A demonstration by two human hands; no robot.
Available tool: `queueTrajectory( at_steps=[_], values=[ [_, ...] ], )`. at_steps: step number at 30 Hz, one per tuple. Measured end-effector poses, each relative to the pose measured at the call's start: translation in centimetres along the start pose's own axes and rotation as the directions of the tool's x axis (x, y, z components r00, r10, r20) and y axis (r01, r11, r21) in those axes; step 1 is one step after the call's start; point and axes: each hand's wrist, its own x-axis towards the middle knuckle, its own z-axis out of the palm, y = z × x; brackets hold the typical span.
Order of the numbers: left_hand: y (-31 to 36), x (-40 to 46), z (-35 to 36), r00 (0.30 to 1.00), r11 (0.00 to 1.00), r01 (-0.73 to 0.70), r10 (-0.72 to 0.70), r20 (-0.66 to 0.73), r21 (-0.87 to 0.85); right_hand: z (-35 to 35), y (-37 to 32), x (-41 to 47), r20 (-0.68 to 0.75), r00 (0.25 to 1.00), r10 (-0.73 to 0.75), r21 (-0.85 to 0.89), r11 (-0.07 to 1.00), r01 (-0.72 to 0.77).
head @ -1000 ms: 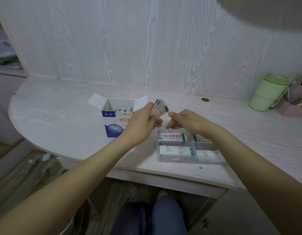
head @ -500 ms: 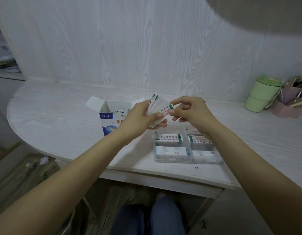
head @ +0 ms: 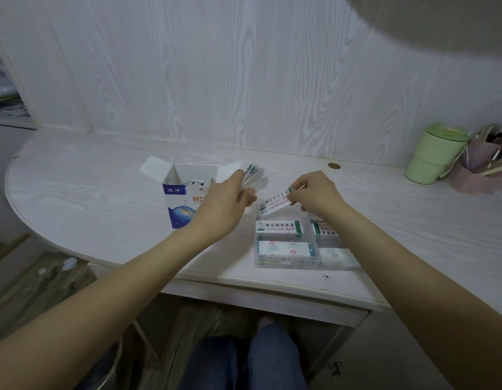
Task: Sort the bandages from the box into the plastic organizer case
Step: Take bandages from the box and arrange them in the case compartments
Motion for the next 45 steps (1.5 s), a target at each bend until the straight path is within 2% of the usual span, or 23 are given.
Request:
queueTrajectory(
  at_steps=[5, 11, 19, 21, 23, 25, 26, 28, 29, 33, 38, 45],
  values=[
    [-0.2, 0.1, 0.2, 0.998, 0.997, -0.04, 0.037, 0.051, 0.068, 1.4, 0.0, 0.5, 0.017, 1.0, -0.003, -0.275, 0.961, 0.007],
    [-0.3, 0.3, 0.5, 0.996, 0.997, -0.041, 0.036, 0.078, 0.063, 2.1, -0.3, 0.5, 0.004, 1.0, -0.025, -0.527, 0.85, 0.023],
    [0.1, 0.3, 0.4, 0.997, 0.999, -0.036, 0.036, 0.069, 0.007, 2.3, -0.7, 1.3, 0.055, 0.998, 0.024, -0.593, 0.805, 0.014],
    [0.5, 0.1, 0.5, 0.997, 0.999, -0.025, 0.028, 0.073, -0.046, 2.0, -0.8, 1.1, 0.057, 0.998, 0.029, -0.553, 0.833, 0.007],
    [0.8, 0.0, 0.5, 0.996, 0.98, 0.036, -0.02, 0.083, -0.195, 1.1, -1.0, 0.6, 0.034, 0.999, -0.016, -0.442, 0.896, 0.03],
    [1.1, -0.1, 0.2, 0.989, 0.907, 0.131, -0.091, 0.118, -0.4, -0.4, -1.4, -0.4, 0.036, 0.998, -0.059, -0.202, 0.977, 0.065],
    [1.3, -0.2, 0.0, 0.983, 0.861, 0.17, -0.114, 0.145, -0.48, -1.2, -1.7, -1.2, 0.082, 0.995, -0.059, -0.031, 0.998, 0.062],
    [1.6, -0.5, -0.2, 0.971, 0.804, 0.215, -0.116, 0.209, -0.555, -2.2, -2.0, -2.6, 0.218, 0.973, -0.079, 0.268, 0.963, 0.018],
    [1.8, -0.6, -0.3, 0.966, 0.796, 0.22, -0.099, 0.238, -0.563, -2.2, -2.1, -3.0, 0.249, 0.963, -0.108, 0.33, 0.944, 0.02],
    [2.6, -1.0, 0.0, 0.957, 0.787, 0.208, -0.042, 0.286, -0.58, -1.6, -1.8, -3.4, 0.111, 0.981, -0.157, 0.4, 0.911, 0.101],
    [3.3, -1.1, 0.1, 0.94, 0.646, 0.312, -0.104, 0.324, -0.697, -1.2, -1.8, -4.0, -0.01, 0.986, -0.168, 0.46, 0.875, 0.153],
    [2.6, -0.6, 0.2, 0.973, 0.747, 0.222, -0.131, 0.188, -0.627, -1.0, -1.5, -4.4, 0.017, 0.995, -0.093, 0.525, 0.848, 0.071]
  ],
)
